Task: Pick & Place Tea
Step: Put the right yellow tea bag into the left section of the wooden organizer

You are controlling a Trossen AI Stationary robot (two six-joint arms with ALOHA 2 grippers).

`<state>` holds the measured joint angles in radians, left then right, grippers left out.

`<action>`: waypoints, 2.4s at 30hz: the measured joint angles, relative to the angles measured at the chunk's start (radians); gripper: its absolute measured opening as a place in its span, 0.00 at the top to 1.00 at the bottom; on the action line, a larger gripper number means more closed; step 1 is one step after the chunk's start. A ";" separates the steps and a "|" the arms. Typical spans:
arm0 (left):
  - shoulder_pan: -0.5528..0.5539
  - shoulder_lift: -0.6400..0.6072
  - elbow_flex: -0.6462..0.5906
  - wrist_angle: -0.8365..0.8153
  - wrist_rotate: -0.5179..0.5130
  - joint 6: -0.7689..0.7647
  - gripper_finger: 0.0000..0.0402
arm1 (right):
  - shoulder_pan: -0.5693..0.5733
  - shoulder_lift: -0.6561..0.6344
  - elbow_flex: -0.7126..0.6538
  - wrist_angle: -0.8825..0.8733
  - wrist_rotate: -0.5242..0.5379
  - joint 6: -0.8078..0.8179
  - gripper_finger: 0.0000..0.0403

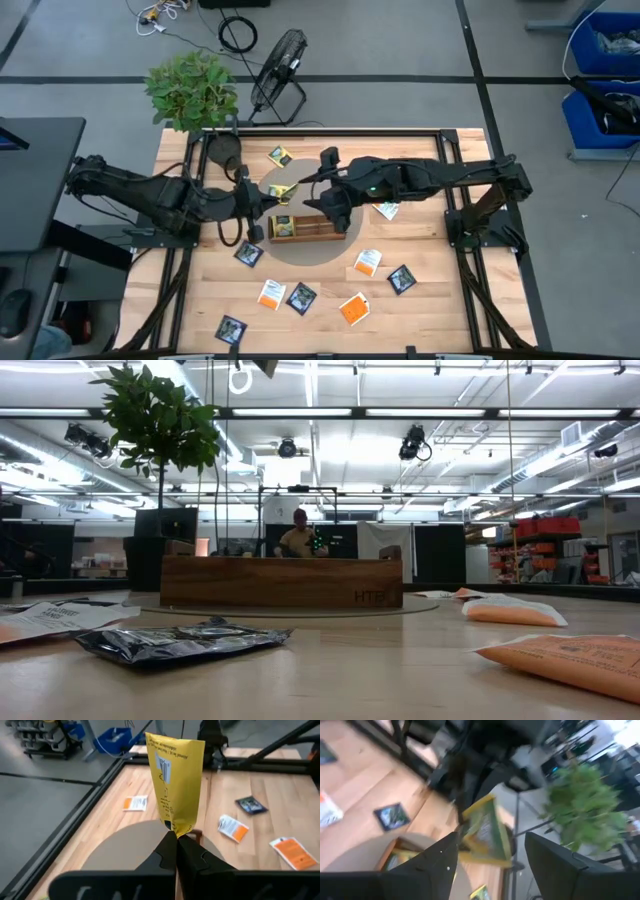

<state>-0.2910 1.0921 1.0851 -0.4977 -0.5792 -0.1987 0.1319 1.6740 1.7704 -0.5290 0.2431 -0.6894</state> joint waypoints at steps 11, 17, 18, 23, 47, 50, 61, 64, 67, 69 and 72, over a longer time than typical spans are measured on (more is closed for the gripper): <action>0.004 0.019 0.000 -0.048 0.028 -0.004 1.00 | -0.039 0.062 -0.001 0.107 -0.088 0.038 0.41; 0.014 0.037 0.001 -0.054 0.046 0.005 1.00 | -0.066 0.082 0.000 0.110 -0.180 0.116 0.41; 0.014 0.038 -0.001 -0.062 0.047 0.005 1.00 | -0.071 0.088 0.000 0.100 -0.191 0.129 0.41; 0.014 0.047 -0.001 -0.063 0.047 0.010 1.00 | -0.086 0.102 -0.001 0.081 -0.203 0.146 0.42; 0.014 0.047 0.000 -0.068 0.044 0.009 0.99 | -0.098 0.102 -0.001 0.016 -0.210 0.147 0.97; 0.014 0.047 0.000 -0.069 0.045 0.009 0.97 | -0.098 0.102 -0.001 0.006 -0.208 0.150 0.98; 0.012 0.047 -0.001 -0.074 0.027 -0.003 0.73 | -0.098 0.084 0.000 -0.086 -0.076 0.174 0.99; 0.012 0.047 0.000 -0.086 -0.028 -0.033 0.69 | -0.098 0.057 -0.001 -0.122 -0.046 0.205 0.99; 0.011 0.044 0.000 -0.121 -0.127 -0.067 0.67 | -0.098 0.017 0.000 -0.168 -0.041 0.260 1.00; 0.004 0.044 -0.001 -0.137 -0.203 -0.079 0.68 | -0.098 -0.006 0.000 -0.186 -0.040 0.290 1.00; -0.019 0.044 -0.001 -0.133 -0.274 -0.079 0.70 | -0.097 -0.035 0.000 -0.195 -0.021 0.320 1.00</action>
<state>-0.3099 1.1358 1.0843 -0.6308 -0.8531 -0.2775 0.0347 1.6392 1.7700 -0.7245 0.2225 -0.3697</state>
